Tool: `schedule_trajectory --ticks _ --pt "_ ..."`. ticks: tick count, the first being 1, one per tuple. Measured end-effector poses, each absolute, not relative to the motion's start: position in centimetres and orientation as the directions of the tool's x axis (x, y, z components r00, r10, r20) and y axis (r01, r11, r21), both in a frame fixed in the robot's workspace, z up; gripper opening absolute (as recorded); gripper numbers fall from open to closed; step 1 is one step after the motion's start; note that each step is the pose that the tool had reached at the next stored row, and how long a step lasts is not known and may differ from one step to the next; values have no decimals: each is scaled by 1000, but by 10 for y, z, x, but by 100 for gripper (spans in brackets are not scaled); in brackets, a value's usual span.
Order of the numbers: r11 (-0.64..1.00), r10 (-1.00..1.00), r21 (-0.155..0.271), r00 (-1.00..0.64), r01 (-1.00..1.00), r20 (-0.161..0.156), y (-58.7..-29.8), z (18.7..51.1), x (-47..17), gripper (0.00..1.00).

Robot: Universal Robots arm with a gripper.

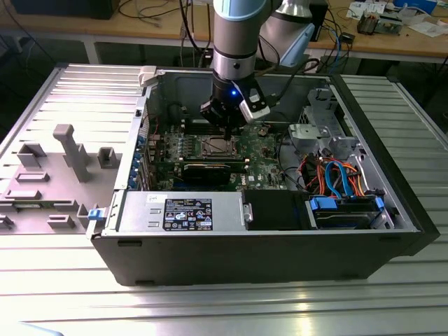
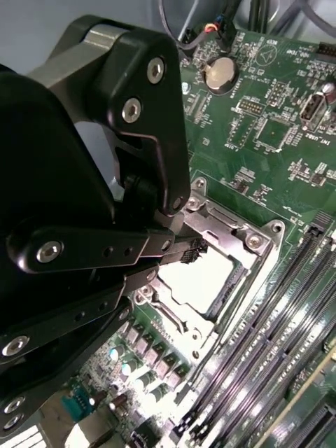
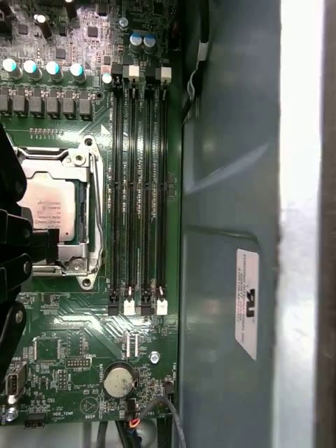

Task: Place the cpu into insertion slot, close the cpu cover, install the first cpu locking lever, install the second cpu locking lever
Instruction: 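Install the second cpu locking lever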

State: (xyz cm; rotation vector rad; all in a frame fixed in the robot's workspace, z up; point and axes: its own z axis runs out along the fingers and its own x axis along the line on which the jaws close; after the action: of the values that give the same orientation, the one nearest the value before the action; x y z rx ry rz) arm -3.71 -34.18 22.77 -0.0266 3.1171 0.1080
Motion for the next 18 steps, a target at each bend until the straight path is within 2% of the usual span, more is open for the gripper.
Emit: schedule_trajectory --ticks 8,18 --pt "998 -16 66 -1000 -18 -23 -355 231 -37 11" --pt "998 -16 66 -1000 -18 -23 -355 236 -37 11"
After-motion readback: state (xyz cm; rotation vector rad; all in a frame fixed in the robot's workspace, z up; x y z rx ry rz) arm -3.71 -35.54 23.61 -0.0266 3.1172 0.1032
